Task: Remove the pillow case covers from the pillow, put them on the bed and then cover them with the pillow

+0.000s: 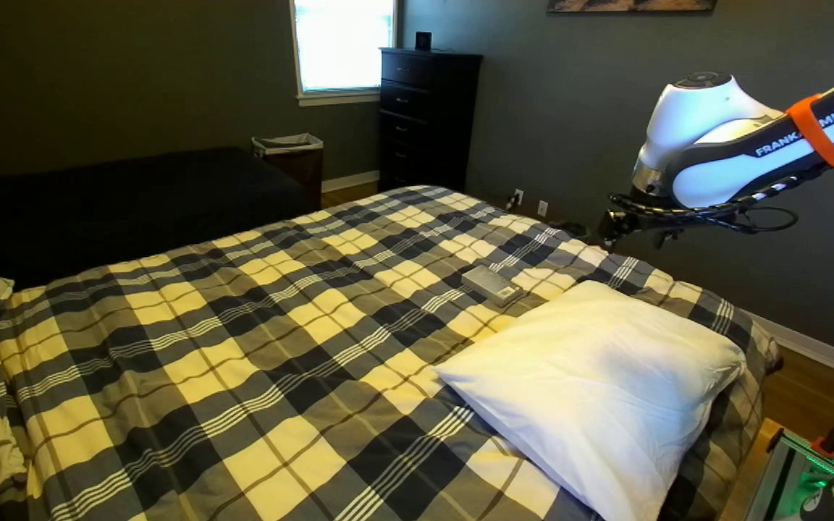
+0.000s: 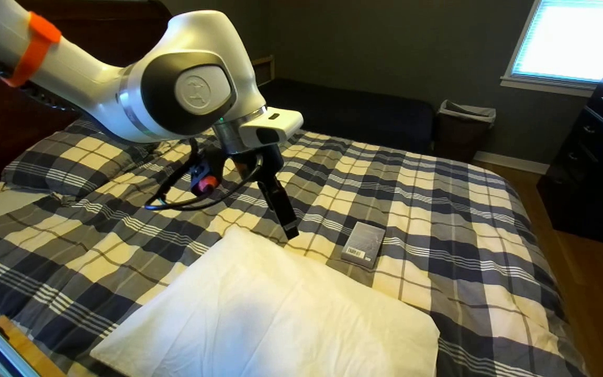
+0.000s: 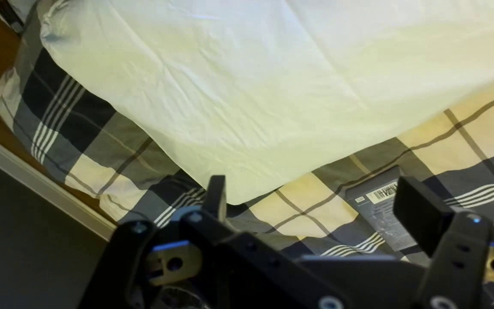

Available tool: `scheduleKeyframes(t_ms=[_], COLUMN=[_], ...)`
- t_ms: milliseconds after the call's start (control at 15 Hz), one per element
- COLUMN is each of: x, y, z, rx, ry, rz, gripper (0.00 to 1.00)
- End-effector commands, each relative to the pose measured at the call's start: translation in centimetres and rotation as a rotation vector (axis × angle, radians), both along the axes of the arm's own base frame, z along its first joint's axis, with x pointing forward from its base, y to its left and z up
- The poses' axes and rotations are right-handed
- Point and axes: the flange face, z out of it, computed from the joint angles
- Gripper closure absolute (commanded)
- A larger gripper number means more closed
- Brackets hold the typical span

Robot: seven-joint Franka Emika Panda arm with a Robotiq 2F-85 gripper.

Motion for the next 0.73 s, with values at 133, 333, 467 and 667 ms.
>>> scheduleKeyframes(t_ms=[133, 333, 467, 667], x=[-1.38, -0.77, -0.82, -0.84], y=[0.48, 0.19, 0.18, 0.19], z=[1.33, 1.40, 1.61, 1.60], rx=[-0.002, -0.010, -0.012, -0.012], ry=[0.029, 0.018, 0.013, 0.013], rz=[-0.057, -0.037, -0.040, -0.041], gripper=[0.00, 0.00, 0.00, 0.00])
